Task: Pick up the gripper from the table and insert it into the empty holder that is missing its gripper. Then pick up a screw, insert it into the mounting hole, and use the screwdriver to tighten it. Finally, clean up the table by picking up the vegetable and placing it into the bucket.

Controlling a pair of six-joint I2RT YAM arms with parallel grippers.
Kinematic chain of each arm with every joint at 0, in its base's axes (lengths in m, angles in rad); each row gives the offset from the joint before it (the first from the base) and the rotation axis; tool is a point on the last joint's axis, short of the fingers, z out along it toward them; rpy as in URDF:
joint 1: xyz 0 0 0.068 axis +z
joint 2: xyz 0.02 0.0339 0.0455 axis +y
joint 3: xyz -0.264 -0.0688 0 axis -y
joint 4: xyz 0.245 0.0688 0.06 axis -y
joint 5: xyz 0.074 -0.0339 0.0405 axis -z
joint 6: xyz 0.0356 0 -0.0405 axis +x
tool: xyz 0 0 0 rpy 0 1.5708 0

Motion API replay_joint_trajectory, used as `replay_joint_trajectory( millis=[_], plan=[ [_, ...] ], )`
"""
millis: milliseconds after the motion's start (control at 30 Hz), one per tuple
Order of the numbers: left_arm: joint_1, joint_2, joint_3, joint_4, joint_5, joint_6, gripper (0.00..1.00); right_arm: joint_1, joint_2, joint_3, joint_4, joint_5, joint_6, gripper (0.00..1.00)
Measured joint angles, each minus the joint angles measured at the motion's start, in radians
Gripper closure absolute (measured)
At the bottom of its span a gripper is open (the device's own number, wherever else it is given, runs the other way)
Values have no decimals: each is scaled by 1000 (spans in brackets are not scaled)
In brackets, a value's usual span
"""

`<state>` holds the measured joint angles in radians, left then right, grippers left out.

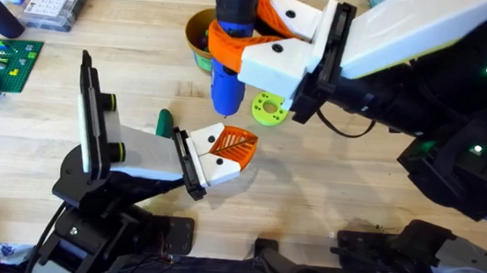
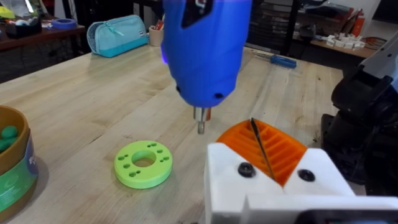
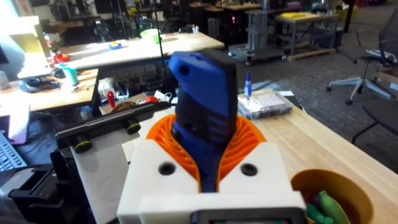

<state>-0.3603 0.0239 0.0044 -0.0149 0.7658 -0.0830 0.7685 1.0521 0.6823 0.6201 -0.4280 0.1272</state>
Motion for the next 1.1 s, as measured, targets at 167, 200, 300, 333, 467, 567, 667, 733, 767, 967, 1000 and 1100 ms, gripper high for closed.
replay_joint_trajectory(
  millis=[167, 200, 300, 333, 467, 567, 667, 733, 767, 967, 1000, 1100],
  plan=[
    [0, 0, 0, -18, -1, 0, 989, -1, 11, -8, -20, 0, 0, 910],
    [0, 0, 0, -21, -1, 0, 989, -2, 15, -10, -22, 0, 0, 911],
    [0, 0, 0, -23, -1, 0, 989, -13, 20, -13, -24, -1, 0, 909],
    [0, 0, 0, -23, -1, 0, 989, -19, 20, -13, -23, 0, 0, 910],
    [0, 0, 0, -23, -2, 0, 989, -36, 19, -13, -47, 1, 0, 909],
    [0, 0, 0, -23, -1, 0, 989, -38, 20, -14, -67, 0, -1, 910],
    [0, 0, 0, -23, -2, 0, 989, -38, 20, -14, -64, 11, -22, 909],
    [0, 0, 0, -23, -1, 0, 989, -38, 20, -16, -46, 24, -32, 911],
    [0, 0, 0, -23, -1, 0, 989, -38, 20, -17, -28, 28, -35, 910],
    [0, 0, 0, -23, -2, 0, 989, -39, 17, -7, 8, 31, -6, 909],
    [0, 0, 0, -23, -2, 0, 989, -37, 17, 1, 6, 31, 7, 909],
    [0, 0, 0, -23, -2, 0, 989, -24, 17, 36, 7, 30, 35, 910]
  ],
)
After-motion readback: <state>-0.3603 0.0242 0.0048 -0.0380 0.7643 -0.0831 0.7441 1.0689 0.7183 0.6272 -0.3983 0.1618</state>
